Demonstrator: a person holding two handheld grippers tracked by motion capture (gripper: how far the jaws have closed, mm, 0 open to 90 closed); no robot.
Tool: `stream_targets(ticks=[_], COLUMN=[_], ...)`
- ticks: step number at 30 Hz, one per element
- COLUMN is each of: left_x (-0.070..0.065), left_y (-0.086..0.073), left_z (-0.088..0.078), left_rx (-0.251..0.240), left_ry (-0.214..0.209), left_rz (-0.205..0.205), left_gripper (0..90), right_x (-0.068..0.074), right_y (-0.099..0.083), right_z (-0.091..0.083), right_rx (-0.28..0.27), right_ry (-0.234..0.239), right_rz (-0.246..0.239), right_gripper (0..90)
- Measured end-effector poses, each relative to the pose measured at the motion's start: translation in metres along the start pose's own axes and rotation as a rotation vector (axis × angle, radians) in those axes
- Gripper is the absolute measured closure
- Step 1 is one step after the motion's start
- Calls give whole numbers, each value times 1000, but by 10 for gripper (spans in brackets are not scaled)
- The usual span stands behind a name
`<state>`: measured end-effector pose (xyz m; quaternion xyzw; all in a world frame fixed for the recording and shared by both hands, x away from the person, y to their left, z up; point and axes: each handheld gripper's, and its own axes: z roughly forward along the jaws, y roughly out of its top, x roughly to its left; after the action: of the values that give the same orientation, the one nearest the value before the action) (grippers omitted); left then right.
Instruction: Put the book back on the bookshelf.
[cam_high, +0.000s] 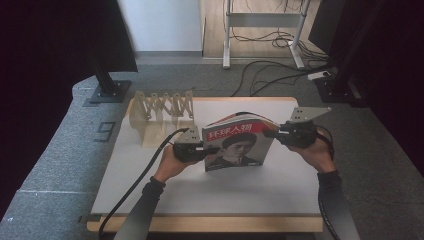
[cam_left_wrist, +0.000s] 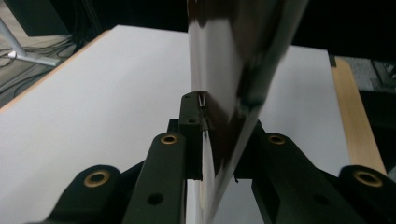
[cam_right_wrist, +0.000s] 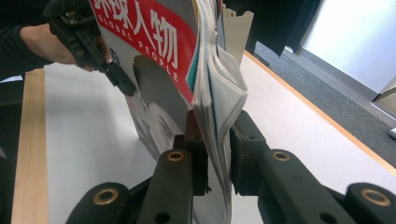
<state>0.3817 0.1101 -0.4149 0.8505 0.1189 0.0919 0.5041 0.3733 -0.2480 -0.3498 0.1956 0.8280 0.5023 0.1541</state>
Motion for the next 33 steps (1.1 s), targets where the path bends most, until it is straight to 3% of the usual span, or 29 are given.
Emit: stream_targets(ticks=[6,10,15,19,25,33], left_x=[-1,0,0,0,1,6], left_y=[10,10,12,13,13,9], left_z=[-1,-1,-6,-13,-26,-47], left_rx=[16,10,-15,-7,3,2], left_ry=[41,46,54,58,86,136], left_rz=[13,5,-4,-13,-25,-67], left_gripper=[844,865,868,869,870,871], right_x=[1,3,9,11,10,13], right_y=[0,-1,-6,-15,-37,-67], right_z=[0,0,-3,-5,-2,8], right_rx=[-2,0,6,8,22,44], right_ry=[-8,-44,-135,-195,-267,-293], right_rz=[-1,0,7,25,86,169], right_gripper=[770,675,489,409,297,249])
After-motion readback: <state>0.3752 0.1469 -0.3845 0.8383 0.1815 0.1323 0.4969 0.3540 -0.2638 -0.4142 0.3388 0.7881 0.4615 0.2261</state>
